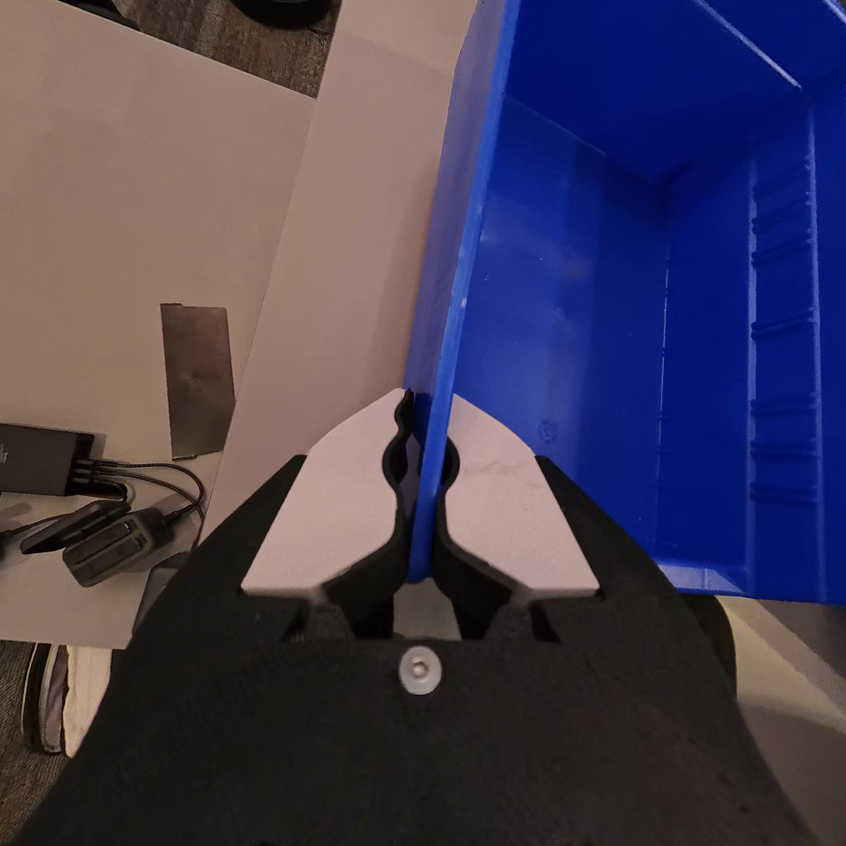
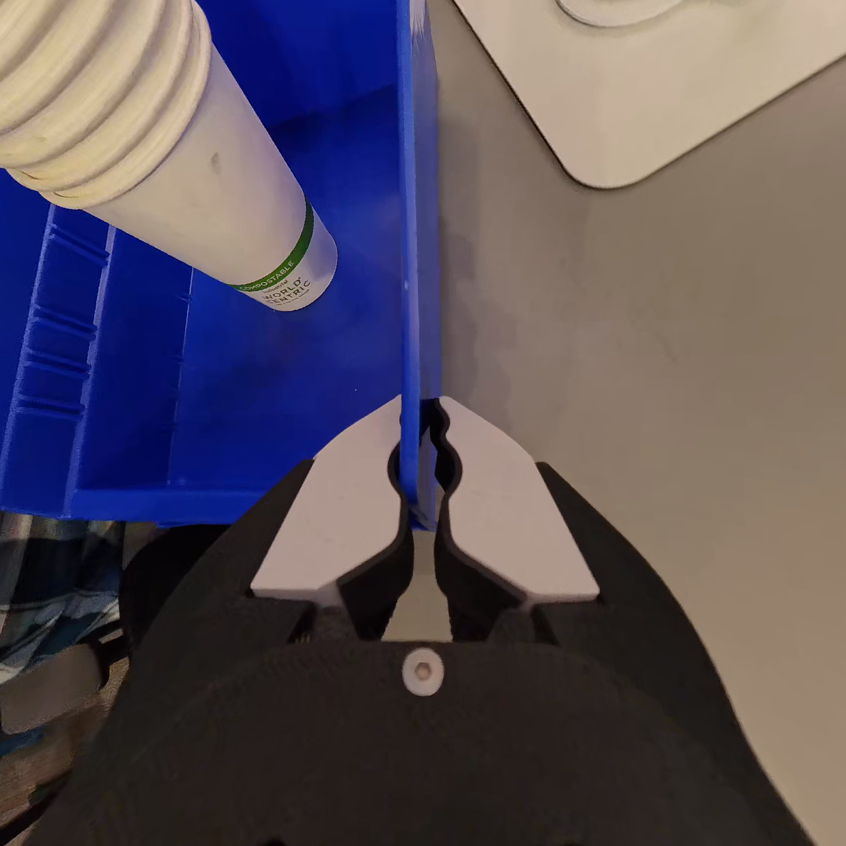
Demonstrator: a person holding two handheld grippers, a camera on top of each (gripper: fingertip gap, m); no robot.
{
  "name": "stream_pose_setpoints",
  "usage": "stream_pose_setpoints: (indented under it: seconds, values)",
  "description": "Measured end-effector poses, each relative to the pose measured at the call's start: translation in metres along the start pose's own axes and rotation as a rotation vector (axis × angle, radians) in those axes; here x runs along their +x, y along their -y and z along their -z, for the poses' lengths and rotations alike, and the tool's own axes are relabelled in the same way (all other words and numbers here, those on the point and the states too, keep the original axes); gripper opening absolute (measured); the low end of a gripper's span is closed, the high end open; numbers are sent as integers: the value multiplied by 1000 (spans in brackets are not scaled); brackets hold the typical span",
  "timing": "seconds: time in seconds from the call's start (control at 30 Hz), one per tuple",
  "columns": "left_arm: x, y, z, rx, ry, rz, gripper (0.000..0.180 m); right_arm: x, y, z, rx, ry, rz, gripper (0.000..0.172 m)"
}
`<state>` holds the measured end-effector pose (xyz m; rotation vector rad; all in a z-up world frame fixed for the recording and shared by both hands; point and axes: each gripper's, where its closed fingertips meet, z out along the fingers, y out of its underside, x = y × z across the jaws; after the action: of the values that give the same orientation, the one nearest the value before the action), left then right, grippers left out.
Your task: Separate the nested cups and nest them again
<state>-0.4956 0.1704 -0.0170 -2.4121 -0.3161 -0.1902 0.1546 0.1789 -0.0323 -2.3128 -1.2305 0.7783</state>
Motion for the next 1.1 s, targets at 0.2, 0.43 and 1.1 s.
stream_pose_setpoints:
  seconds: [0.2, 0.43, 1.1]
  values:
    - [-12, -5, 10, 12, 23, 17, 7, -13, 30, -37, 13, 21, 10, 6]
    - [-22, -10, 18, 19, 38, 27, 7, -18, 52, -70, 43, 22, -5, 6]
    - [-30, -1, 20, 44, 51, 46, 7, -112, 21, -38, -81, 292, 823, 69]
